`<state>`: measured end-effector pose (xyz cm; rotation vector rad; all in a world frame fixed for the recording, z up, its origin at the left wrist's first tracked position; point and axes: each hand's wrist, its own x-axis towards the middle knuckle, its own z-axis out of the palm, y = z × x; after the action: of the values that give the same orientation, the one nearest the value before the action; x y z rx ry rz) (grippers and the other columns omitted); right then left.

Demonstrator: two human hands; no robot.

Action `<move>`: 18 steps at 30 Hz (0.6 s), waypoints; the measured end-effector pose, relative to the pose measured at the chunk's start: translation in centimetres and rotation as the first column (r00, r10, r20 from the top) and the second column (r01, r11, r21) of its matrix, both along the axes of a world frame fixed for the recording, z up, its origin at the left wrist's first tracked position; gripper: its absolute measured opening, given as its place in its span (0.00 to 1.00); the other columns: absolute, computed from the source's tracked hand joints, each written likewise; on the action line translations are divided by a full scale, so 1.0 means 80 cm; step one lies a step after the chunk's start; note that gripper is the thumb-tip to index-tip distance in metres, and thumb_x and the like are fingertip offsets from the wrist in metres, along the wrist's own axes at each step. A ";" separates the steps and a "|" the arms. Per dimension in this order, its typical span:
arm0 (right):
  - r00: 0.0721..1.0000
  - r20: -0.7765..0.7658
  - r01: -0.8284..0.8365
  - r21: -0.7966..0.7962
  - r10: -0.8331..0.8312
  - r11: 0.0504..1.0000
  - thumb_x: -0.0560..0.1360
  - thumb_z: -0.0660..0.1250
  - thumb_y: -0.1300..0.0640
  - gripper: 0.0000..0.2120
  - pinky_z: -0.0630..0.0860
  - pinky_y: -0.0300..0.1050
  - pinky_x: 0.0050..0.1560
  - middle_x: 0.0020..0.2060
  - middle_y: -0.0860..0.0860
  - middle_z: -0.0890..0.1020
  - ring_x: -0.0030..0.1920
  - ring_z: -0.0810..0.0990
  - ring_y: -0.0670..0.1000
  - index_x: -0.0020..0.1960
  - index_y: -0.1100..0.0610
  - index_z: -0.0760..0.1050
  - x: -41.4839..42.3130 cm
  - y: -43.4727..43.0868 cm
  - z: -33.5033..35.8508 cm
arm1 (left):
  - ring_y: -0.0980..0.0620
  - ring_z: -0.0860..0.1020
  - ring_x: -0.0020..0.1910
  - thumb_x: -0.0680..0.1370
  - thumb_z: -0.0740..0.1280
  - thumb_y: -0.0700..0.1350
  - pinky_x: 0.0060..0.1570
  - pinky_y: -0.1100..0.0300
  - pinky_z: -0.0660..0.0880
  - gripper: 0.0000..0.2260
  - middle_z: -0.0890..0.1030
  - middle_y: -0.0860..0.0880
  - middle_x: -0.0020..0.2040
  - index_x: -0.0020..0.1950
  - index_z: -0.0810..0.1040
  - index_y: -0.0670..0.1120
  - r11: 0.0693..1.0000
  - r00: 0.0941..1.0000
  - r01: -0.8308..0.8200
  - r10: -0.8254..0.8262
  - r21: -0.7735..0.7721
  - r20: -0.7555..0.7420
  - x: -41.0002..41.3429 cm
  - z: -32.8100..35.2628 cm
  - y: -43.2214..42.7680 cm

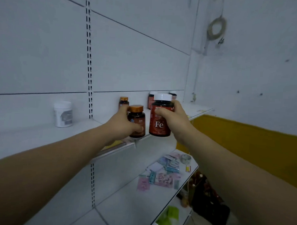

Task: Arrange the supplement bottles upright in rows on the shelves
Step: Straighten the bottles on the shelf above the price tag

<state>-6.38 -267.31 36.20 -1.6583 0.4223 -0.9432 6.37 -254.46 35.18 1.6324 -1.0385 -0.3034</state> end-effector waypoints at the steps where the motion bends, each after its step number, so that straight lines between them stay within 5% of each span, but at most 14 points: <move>1: 1.000 0.000 -0.031 -0.008 0.031 0.999 0.69 0.72 0.55 0.25 0.78 0.47 0.45 0.52 0.49 0.80 0.51 0.80 0.51 0.62 0.48 0.68 0.007 -0.022 0.001 | 0.55 0.77 0.46 0.67 0.74 0.38 0.40 0.62 0.72 0.27 0.76 0.53 0.49 0.58 0.65 0.54 0.999 0.999 -0.042 0.042 -0.002 0.015 0.004 0.001 -0.016; 8: 0.980 -0.033 -0.197 -0.031 0.196 0.980 0.66 0.74 0.53 0.23 0.77 0.45 0.43 0.50 0.47 0.79 0.49 0.80 0.49 0.56 0.45 0.68 0.065 -0.150 0.011 | 0.55 0.76 0.46 0.69 0.73 0.37 0.42 0.62 0.72 0.32 0.75 0.54 0.49 0.64 0.60 0.56 0.964 0.965 -0.256 0.249 0.074 0.085 0.038 -0.015 -0.110; 12: 0.966 -0.058 -0.256 -0.035 0.254 0.966 0.66 0.74 0.53 0.24 0.77 0.46 0.47 0.50 0.47 0.79 0.50 0.80 0.49 0.58 0.46 0.68 0.116 -0.201 0.005 | 0.50 0.75 0.51 0.70 0.73 0.42 0.54 0.57 0.71 0.42 0.71 0.52 0.55 0.74 0.50 0.56 0.927 0.911 -0.356 0.314 0.121 0.267 0.072 -0.019 -0.146; 15: 0.950 -0.088 -0.307 -0.068 0.300 0.949 0.67 0.74 0.55 0.24 0.75 0.44 0.44 0.51 0.47 0.78 0.50 0.79 0.48 0.58 0.46 0.67 0.155 -0.231 -0.003 | 0.51 0.74 0.52 0.69 0.75 0.47 0.55 0.58 0.70 0.37 0.71 0.51 0.60 0.72 0.57 0.55 0.898 0.835 -0.423 0.334 0.122 0.438 0.104 -0.023 -0.169; 18: 0.932 -0.126 -0.353 -0.083 0.341 0.932 0.67 0.75 0.54 0.26 0.75 0.42 0.44 0.51 0.45 0.77 0.49 0.78 0.46 0.59 0.45 0.66 0.191 -0.259 -0.012 | 0.45 0.66 0.65 0.68 0.75 0.52 0.65 0.52 0.66 0.38 0.64 0.46 0.68 0.73 0.60 0.53 0.820 0.669 -0.563 0.377 0.106 0.641 0.140 -0.022 -0.188</move>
<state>8.92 -288.02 35.23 -1.8122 0.1432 -0.6203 17.59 -269.51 33.42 2.2921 -0.9876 0.4792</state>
